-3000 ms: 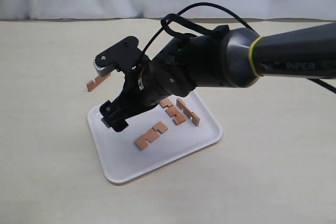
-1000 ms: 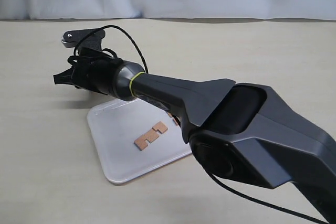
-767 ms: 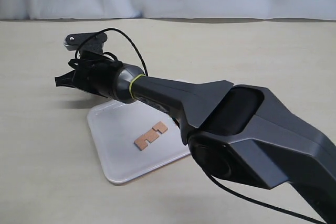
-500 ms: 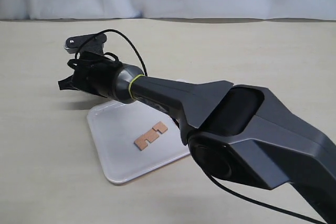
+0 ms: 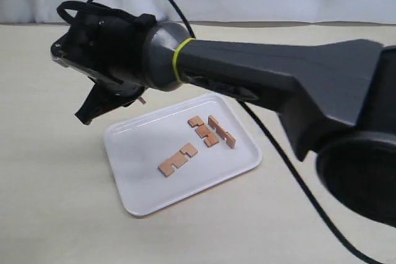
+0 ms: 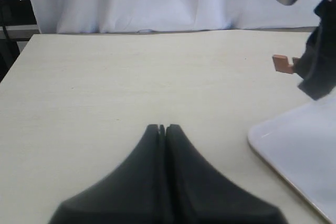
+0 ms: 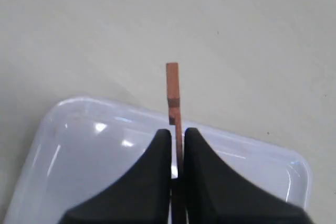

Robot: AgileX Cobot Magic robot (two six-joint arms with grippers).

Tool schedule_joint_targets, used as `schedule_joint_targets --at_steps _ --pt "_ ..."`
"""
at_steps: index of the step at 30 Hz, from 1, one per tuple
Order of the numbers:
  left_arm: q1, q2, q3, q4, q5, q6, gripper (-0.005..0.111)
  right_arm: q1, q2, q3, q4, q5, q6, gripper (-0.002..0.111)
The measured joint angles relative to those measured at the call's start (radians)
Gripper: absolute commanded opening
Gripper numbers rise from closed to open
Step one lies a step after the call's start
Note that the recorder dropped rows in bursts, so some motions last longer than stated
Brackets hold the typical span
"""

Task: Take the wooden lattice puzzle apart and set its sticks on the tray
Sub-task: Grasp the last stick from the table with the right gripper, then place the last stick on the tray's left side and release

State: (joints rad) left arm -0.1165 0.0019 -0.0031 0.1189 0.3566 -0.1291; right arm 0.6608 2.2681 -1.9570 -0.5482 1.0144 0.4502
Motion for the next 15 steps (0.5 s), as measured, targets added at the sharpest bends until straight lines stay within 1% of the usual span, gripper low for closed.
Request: schedule_joint_targets --at_steps 2,4,6,7,8,9,11,12,15 --pt "0.000 0.000 0.000 0.000 0.000 0.000 0.000 -0.007 -0.057 0.096 0.008 -0.041 -0.009 0.004" --pt "0.000 0.000 0.000 0.000 0.000 0.000 0.000 -0.021 -0.139 0.242 0.032 -0.138 -0.014 0.004" --pt "0.000 0.000 0.000 0.000 0.000 0.000 0.000 -0.047 -0.215 0.382 0.045 -0.291 -0.011 0.004" --pt "0.000 0.000 0.000 0.000 0.000 0.000 0.000 -0.069 -0.258 0.474 0.066 -0.405 0.002 0.004" --pt "0.000 0.000 0.000 0.000 0.000 0.000 0.000 -0.083 -0.274 0.522 0.078 -0.467 0.010 0.004" --pt "0.000 0.000 0.000 0.000 0.000 0.000 0.000 -0.105 -0.289 0.598 0.085 -0.568 0.028 0.004" --pt "0.000 0.000 0.000 0.000 0.000 0.000 0.000 -0.138 -0.295 0.680 0.092 -0.690 0.060 0.005" --pt "0.000 0.000 0.000 0.000 0.000 0.000 0.000 -0.151 -0.295 0.705 0.096 -0.724 0.066 0.005" --pt "0.000 0.000 0.000 0.000 0.000 0.000 0.000 -0.162 -0.295 0.714 0.096 -0.751 0.070 0.005"
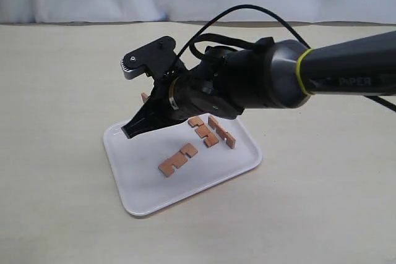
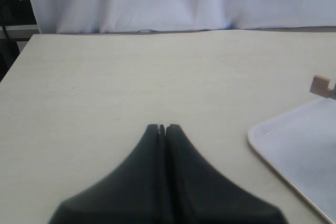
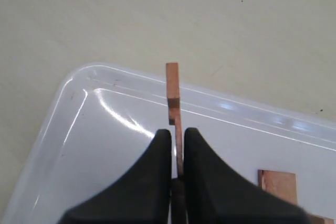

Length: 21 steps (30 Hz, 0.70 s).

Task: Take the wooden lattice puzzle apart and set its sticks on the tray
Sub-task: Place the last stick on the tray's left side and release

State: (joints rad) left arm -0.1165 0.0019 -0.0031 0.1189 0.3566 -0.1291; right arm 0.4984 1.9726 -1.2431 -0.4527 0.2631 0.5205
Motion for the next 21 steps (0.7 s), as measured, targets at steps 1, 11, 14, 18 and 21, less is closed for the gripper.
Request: schedule_joint_targets --at_steps 1,11,14,18,21 --pt "0.000 0.000 0.000 0.000 0.000 0.000 0.000 0.000 0.000 0.000 0.000 -0.009 0.000 0.005" --pt "0.000 0.000 0.000 0.000 0.000 0.000 0.000 0.000 0.063 0.000 0.000 -0.017 0.005 0.005" --pt "0.000 0.000 0.000 0.000 0.000 0.000 0.000 0.000 0.083 0.000 0.000 -0.017 0.007 0.008" --pt "0.000 0.000 0.000 0.000 0.000 0.000 0.000 0.000 0.102 0.000 0.000 -0.017 0.008 0.027" --pt "0.000 0.000 0.000 0.000 0.000 0.000 0.000 0.000 0.115 0.000 0.000 -0.013 0.010 0.045"
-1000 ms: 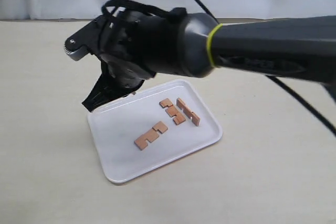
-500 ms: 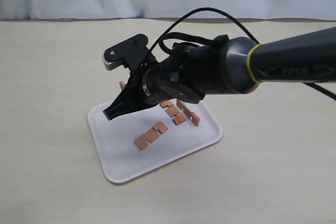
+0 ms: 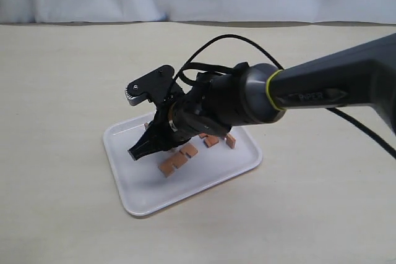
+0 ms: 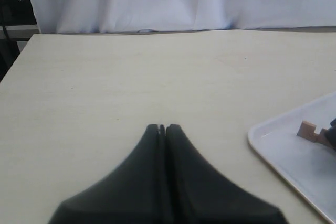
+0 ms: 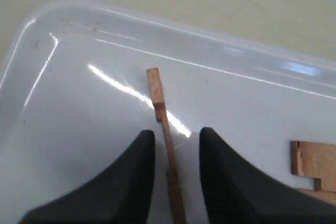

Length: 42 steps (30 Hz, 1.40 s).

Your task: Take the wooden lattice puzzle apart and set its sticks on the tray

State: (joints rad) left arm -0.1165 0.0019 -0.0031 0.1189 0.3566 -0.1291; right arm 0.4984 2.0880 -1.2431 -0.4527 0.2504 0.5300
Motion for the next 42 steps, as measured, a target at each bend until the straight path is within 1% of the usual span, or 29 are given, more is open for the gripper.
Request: schedule_joint_targets --at_steps 2,4,13,16,18,20,23,25,26,30,33,36,40,42 --pt "0.000 0.000 0.000 0.000 0.000 0.000 0.000 0.000 0.007 0.000 0.000 0.015 0.001 0.054" --pt "0.000 0.000 0.000 0.000 0.000 0.000 0.000 0.000 0.007 -0.005 0.000 0.040 0.001 0.058" --pt "0.000 0.000 0.000 0.000 0.000 0.000 0.000 0.000 -0.108 -0.111 0.000 0.244 0.001 0.059" --pt "0.000 0.000 0.000 0.000 0.000 0.000 0.000 0.002 -0.171 -0.121 0.004 0.305 -0.042 0.058" --pt "0.000 0.000 0.000 0.000 0.000 0.000 0.000 0.011 -0.208 -0.123 0.008 0.342 -0.085 0.055" --pt "0.000 0.000 0.000 0.000 0.000 0.000 0.000 0.031 -0.247 -0.123 0.012 0.376 -0.132 0.047" --pt "0.000 0.000 0.000 0.000 0.000 0.000 0.000 0.063 -0.290 -0.124 0.013 0.431 -0.186 0.025" --pt "0.000 0.000 0.000 0.000 0.000 0.000 0.000 0.075 -0.308 -0.126 0.016 0.481 -0.215 0.007" --pt "0.000 0.000 0.000 0.000 0.000 0.000 0.000 0.080 -0.311 -0.126 0.016 0.505 -0.228 0.005" --pt "0.000 0.000 0.000 0.000 0.000 0.000 0.000 0.082 -0.313 -0.120 0.051 0.627 -0.323 0.004" --pt "0.000 0.000 0.000 0.000 0.000 0.000 0.000 0.057 -0.313 -0.116 0.164 0.716 -0.435 0.004" --pt "0.000 0.000 0.000 0.000 0.000 0.000 0.000 -0.016 -0.318 -0.116 0.267 0.802 -0.505 0.004" --pt "0.000 0.000 0.000 0.000 0.000 0.000 0.000 -0.164 -0.359 -0.097 0.326 0.887 -0.521 0.004" --pt "0.000 0.000 0.000 0.000 0.000 0.000 0.000 -0.237 -0.403 -0.072 0.345 0.901 -0.521 0.004"
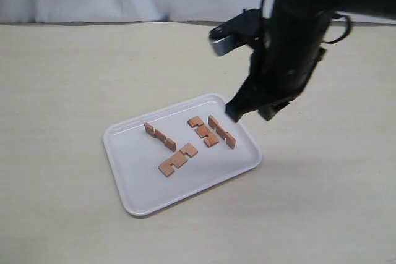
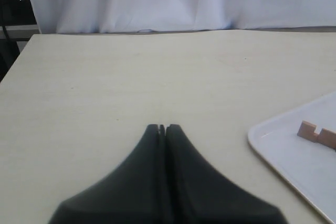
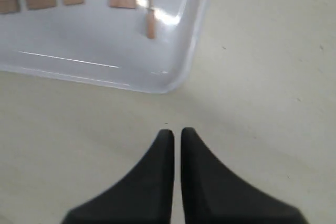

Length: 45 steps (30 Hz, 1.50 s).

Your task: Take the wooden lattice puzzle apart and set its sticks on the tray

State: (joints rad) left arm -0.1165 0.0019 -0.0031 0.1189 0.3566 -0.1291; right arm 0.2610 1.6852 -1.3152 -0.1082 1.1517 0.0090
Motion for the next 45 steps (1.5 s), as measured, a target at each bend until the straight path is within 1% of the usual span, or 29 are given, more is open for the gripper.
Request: schedule_joint_targets --at_steps 3,8,11,14,18,21,24,28,30,35,45 --pt "0.000 0.000 0.000 0.000 0.000 0.000 0.000 -0.112 -0.097 0.048 0.003 -0.011 0.033 0.004" --pt "0.000 0.000 0.000 0.000 0.000 0.000 0.000 -0.297 -0.326 0.169 -0.066 -0.086 0.140 0.004" --pt "0.000 0.000 0.000 0.000 0.000 0.000 0.000 -0.364 -0.457 0.247 -0.103 -0.138 0.159 0.004" --pt "0.000 0.000 0.000 0.000 0.000 0.000 0.000 -0.404 -0.589 0.326 -0.139 -0.209 0.191 0.004" --pt "0.000 0.000 0.000 0.000 0.000 0.000 0.000 -0.417 -0.794 0.442 -0.169 -0.324 0.240 0.004" --pt "0.000 0.000 0.000 0.000 0.000 0.000 0.000 -0.417 -0.960 0.543 -0.169 -0.450 0.285 0.004" --pt "0.000 0.000 0.000 0.000 0.000 0.000 0.000 -0.417 -1.141 0.660 -0.173 -0.561 0.307 0.004" --pt "0.000 0.000 0.000 0.000 0.000 0.000 0.000 -0.417 -1.351 0.855 -0.176 -0.758 0.353 0.004" --pt "0.000 0.000 0.000 0.000 0.000 0.000 0.000 -0.417 -1.438 0.914 -0.176 -0.833 0.370 0.004" --pt "0.000 0.000 0.000 0.000 0.000 0.000 0.000 -0.417 -1.596 0.943 -0.184 -0.880 0.381 0.004" --pt "0.000 0.000 0.000 0.000 0.000 0.000 0.000 -0.417 -1.678 0.943 -0.173 -0.887 0.385 0.004"
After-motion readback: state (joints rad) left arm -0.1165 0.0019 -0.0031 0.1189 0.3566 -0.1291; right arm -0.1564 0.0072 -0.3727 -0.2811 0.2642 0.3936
